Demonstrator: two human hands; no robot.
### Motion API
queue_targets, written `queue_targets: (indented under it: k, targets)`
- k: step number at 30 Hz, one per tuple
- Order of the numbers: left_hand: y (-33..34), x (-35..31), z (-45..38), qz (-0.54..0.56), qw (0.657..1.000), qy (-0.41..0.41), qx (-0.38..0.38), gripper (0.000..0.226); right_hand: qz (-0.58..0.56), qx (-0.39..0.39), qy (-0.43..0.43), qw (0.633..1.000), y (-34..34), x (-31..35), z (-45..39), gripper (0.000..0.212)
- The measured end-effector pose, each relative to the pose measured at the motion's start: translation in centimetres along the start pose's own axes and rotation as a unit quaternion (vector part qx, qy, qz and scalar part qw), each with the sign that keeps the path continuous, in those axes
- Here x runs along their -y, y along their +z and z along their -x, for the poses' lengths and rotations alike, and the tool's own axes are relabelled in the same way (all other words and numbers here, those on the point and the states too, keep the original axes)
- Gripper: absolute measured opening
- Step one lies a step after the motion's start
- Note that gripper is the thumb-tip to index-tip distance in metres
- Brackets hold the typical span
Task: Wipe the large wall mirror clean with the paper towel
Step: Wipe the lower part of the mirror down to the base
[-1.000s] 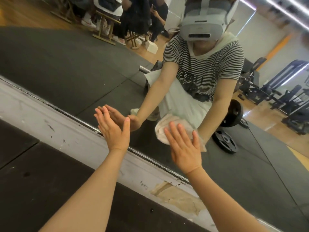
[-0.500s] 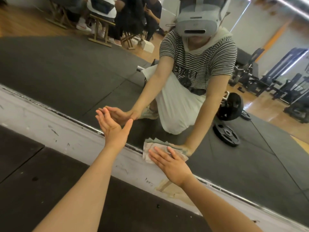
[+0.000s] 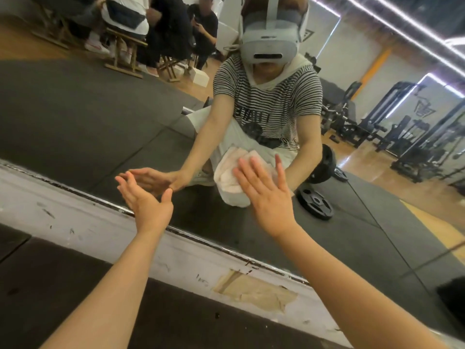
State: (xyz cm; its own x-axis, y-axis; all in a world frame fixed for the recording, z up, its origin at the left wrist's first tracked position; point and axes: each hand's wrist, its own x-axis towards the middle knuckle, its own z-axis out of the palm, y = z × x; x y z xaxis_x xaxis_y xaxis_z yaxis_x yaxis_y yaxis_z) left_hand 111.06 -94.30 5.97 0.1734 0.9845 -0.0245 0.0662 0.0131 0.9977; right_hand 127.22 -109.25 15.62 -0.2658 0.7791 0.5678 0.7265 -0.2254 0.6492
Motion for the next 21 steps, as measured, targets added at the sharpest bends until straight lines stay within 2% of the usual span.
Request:
queue_targets:
  k: [5, 10, 13, 16, 19, 21]
  targets:
    - [0.8, -0.2, 0.0, 0.013, 1.000, -0.003, -0.021, 0.094, -0.029, -0.013, -0.003, 0.999, -0.3, 1.0, -1.5, 0.057]
    - [1.0, 0.3, 0.1, 0.047, 0.999, 0.016, -0.004, 0.098, -0.030, -0.014, 0.067, 0.997, 1.5, 3.1, -0.6, 0.059]
    - [1.4, 0.0, -0.2, 0.063, 0.998, 0.003, -0.016, 0.097, -0.014, 0.002, 0.063, 0.998, 2.5, 4.4, 0.1, 0.059]
    - [1.7, -0.1, -0.3, 0.063, 0.998, 0.001, -0.027, 0.097, -0.002, 0.077, -0.014, 0.997, 4.0, 6.0, 2.4, 0.063]
    - [1.8, 0.0, -0.6, 0.050, 0.998, -0.007, -0.025, 0.097, 0.036, 0.188, -0.184, 0.964, 5.5, 8.5, 5.8, 0.055]
    - [1.7, 0.0, -0.8, 0.036, 0.999, -0.016, -0.016, 0.098, 0.039, 0.222, -0.228, 0.947, 5.8, 9.2, 6.6, 0.063]
